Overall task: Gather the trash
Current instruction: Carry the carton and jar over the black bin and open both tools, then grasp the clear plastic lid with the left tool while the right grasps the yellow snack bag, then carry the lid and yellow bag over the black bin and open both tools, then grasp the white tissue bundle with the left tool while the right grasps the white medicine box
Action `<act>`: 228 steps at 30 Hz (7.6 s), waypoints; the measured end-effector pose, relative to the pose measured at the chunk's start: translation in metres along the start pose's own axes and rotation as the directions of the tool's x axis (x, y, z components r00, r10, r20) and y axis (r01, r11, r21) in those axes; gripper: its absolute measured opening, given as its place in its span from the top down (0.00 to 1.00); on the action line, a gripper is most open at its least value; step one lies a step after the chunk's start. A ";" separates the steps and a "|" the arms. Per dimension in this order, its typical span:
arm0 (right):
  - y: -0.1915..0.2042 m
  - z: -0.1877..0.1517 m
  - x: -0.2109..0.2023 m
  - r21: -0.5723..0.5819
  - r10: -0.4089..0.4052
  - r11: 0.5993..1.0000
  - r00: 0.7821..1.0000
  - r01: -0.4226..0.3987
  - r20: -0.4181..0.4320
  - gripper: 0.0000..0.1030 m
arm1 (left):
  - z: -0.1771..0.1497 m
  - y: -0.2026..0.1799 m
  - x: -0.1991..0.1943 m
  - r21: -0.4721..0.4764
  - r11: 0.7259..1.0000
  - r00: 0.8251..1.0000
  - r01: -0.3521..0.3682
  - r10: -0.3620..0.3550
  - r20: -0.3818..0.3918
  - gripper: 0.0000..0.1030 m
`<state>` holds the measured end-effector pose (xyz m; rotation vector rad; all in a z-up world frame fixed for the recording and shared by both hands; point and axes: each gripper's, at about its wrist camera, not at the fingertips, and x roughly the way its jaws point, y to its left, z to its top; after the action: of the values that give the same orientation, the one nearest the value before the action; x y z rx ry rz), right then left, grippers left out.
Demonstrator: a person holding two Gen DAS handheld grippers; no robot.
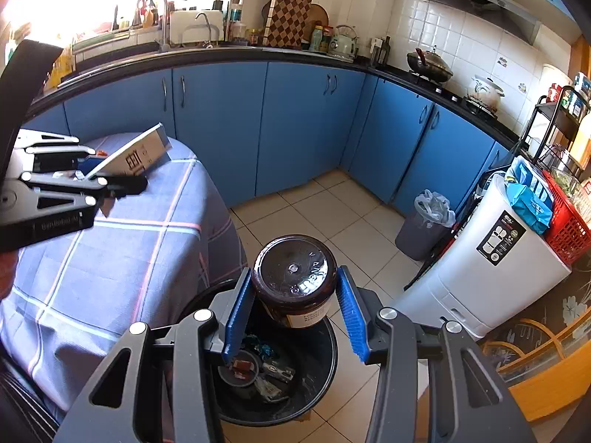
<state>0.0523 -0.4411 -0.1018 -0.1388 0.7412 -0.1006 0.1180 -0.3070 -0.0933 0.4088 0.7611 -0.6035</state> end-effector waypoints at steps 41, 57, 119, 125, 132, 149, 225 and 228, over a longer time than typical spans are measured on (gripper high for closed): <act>-0.063 -0.017 -0.006 0.206 -0.144 0.969 0.989 0.136 0.022 0.36 | 0.020 -0.066 -0.011 0.122 0.988 0.992 0.097 -0.105 0.064 0.03; 0.034 0.032 0.026 0.048 0.017 0.999 0.995 -0.022 0.099 0.36 | -0.022 0.044 -0.032 -0.050 0.991 0.989 -0.123 0.126 0.074 0.03; 0.253 0.098 0.179 -0.164 0.360 0.911 0.923 -0.379 -0.135 0.81 | -0.199 0.287 -0.006 -0.546 0.769 0.943 -0.331 0.253 -0.216 0.16; 0.237 0.096 0.153 -0.163 0.344 0.920 0.934 -0.356 -0.099 0.81 | -0.184 0.272 -0.024 -0.536 0.782 0.948 -0.318 0.267 -0.174 0.16; 0.214 0.095 0.125 -0.165 0.318 0.932 0.946 -0.323 -0.057 0.81 | -0.166 0.248 -0.038 -0.509 0.808 0.955 -0.296 0.267 -0.130 0.16; 0.150 0.073 0.063 -0.135 0.207 0.970 0.978 -0.204 0.014 0.81 | -0.121 0.177 -0.062 -0.393 0.896 0.977 -0.206 0.212 -0.030 0.16; 0.070 0.056 0.046 0.075 0.073 0.994 0.993 -0.080 0.091 0.28 | -0.019 0.119 -0.052 -0.232 0.963 0.985 -0.139 0.160 0.071 0.03; 0.111 0.075 0.058 0.019 0.140 0.990 0.985 -0.143 0.103 0.28 | -0.040 0.157 -0.062 -0.280 0.940 0.974 -0.195 0.220 0.060 0.03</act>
<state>0.1508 -0.3327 -0.1035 -0.0652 0.6465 0.0316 0.1628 -0.1438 -0.0536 0.2018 0.6922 -0.3099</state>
